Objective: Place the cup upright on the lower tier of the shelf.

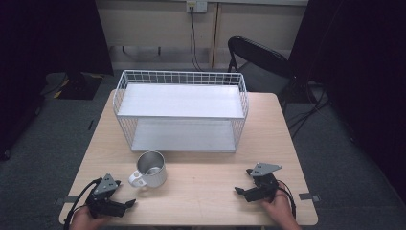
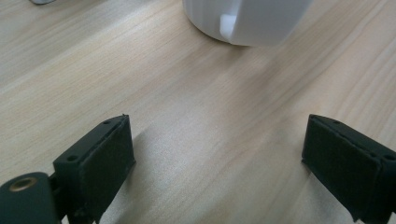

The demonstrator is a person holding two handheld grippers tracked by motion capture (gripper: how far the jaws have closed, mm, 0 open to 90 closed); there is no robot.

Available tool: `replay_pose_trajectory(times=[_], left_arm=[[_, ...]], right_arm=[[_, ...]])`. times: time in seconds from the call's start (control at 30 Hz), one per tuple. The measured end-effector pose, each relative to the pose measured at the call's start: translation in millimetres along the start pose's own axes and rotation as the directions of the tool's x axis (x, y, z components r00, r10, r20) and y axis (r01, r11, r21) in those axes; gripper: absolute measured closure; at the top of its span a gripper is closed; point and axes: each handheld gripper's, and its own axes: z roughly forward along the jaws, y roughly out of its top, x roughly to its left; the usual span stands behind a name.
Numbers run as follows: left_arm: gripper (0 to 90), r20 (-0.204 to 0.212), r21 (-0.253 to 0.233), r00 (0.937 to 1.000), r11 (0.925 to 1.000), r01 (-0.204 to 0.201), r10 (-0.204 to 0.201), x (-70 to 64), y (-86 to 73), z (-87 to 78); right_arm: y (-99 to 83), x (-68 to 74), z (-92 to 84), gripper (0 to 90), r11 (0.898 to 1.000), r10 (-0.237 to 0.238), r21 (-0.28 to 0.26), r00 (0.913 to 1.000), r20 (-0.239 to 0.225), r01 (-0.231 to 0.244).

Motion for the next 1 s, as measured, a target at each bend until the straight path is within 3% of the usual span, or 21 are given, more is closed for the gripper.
replay_pose_trajectory(times=[0.17,0.27,0.43,0.73,1.0], left_arm=[[9.4,-0.012,0.021,0.9999,0.9997,0.012,-0.011,-0.7,3.1,-0.3],[16.8,-0.019,0.025,0.9996,0.9995,0.02,-0.02,1.0,3.7,-3.8],[19.7,-0.013,0.037,0.9989,0.9982,0.046,-0.046,0.3,3.4,-7.0],[18.6,0.001,-0.025,0.9986,0.9983,0.053,-0.053,-6.4,11.6,-16.7],[20.7,-0.026,-0.048,0.9986,0.9978,0.045,-0.046,-9.6,24.9,-15.9]], right_arm=[[-0.1,0.3,-0.2,13.4,1.0,0.003,0.001,1.0,0.002,-0.003],[-0.2,0.4,-0.1,13.4,1.0,0.006,-0.001,1.0,0.003,-0.006],[-0.2,0.4,-0.3,13.4,1.0,0.005,0.001,1.0,0.003,-0.005],[-0.3,0.5,-0.2,13.4,1.0,0.006,-0.001,1.0,0.004,-0.006],[-0.4,1.1,-0.4,13.3,1.0,0.012,0.0,0.9999,0.007,-0.012]])
